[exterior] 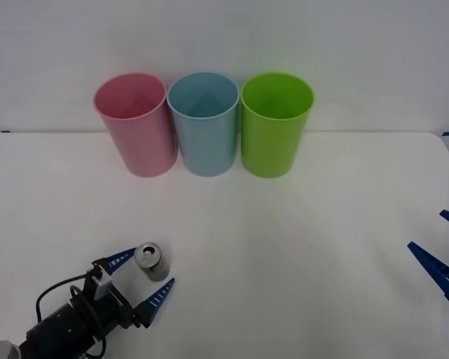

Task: Grasp the object on the table and drop it into the matching bin: aluminum can to the light blue bin, PET bottle to the pink bin.

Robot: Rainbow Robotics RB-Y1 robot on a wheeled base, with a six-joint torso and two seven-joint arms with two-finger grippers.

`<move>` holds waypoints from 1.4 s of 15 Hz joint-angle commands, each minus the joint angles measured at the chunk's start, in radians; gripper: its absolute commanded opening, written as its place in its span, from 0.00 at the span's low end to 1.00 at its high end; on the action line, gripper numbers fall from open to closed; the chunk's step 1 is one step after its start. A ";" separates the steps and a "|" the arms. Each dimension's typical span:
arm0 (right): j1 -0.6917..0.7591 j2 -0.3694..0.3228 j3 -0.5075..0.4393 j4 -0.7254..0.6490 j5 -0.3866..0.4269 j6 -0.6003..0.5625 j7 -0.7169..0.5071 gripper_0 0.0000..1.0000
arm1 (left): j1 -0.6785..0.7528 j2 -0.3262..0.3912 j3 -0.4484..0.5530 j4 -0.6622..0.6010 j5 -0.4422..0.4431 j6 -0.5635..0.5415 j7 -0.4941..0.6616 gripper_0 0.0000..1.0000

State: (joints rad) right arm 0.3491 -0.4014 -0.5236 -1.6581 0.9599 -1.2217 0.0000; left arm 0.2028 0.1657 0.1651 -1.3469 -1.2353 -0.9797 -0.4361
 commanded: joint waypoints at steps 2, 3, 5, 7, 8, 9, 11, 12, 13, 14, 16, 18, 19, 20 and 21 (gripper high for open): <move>0.000 0.000 0.000 0.000 0.000 0.000 0.000 1.00 | -0.013 0.000 -0.029 0.000 -0.001 0.032 0.004 1.00; 0.000 0.000 0.000 0.000 0.000 0.000 0.000 1.00 | -0.016 -0.005 -0.038 0.000 -0.001 0.044 0.004 1.00; 0.000 0.000 0.000 0.000 0.000 0.000 0.000 1.00 | -0.017 -0.017 -0.038 0.003 -0.004 0.050 -0.001 1.00; 0.000 0.000 0.000 0.000 0.000 0.000 0.000 1.00 | -0.026 -0.023 -0.041 0.018 -0.007 0.050 -0.004 1.00; 0.000 0.000 0.000 0.000 0.000 0.000 0.000 1.00 | -0.031 -0.025 -0.044 0.023 -0.007 0.050 -0.006 1.00; 0.000 0.000 0.000 0.000 0.000 0.000 0.000 1.00 | -0.031 -0.023 -0.045 0.023 -0.007 0.050 -0.006 1.00; 0.000 0.000 0.000 0.000 0.000 0.000 0.000 1.00 | -0.031 -0.023 -0.047 0.023 -0.007 0.050 -0.006 1.00; 0.000 0.000 0.000 0.000 0.000 0.000 0.000 1.00 | -0.031 -0.023 -0.047 0.023 -0.007 0.050 -0.006 1.00; 0.000 0.000 0.000 0.000 0.000 0.000 0.000 1.00 | -0.031 -0.023 -0.045 0.022 -0.006 0.050 -0.006 1.00; 0.000 0.000 0.000 0.000 0.000 0.000 0.000 1.00 | -0.031 -0.025 -0.045 0.022 -0.004 0.049 -0.007 0.62; 0.000 0.000 0.000 0.000 0.000 0.000 0.000 1.00 | -0.031 -0.025 -0.047 0.023 -0.001 0.049 -0.009 0.01; 0.000 0.000 0.000 0.000 0.000 0.000 0.000 1.00 | -0.031 -0.026 -0.045 0.023 -0.001 0.049 -0.009 0.00; 0.000 0.000 0.000 0.000 0.000 0.000 0.000 1.00 | -0.031 -0.025 -0.045 0.023 -0.001 0.049 -0.009 0.00; 0.000 0.000 0.000 0.000 0.000 0.000 0.000 1.00 | -0.029 -0.026 -0.045 0.022 0.000 0.049 -0.009 0.00; 0.000 0.000 0.000 0.000 0.000 0.000 0.000 1.00 | -0.029 -0.026 -0.044 0.022 0.000 0.049 -0.009 0.00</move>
State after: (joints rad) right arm 0.3491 -0.4014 -0.5236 -1.6581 0.9599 -1.2217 0.0000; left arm 0.1729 0.1397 0.1200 -1.3248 -1.2355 -0.9307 -0.4448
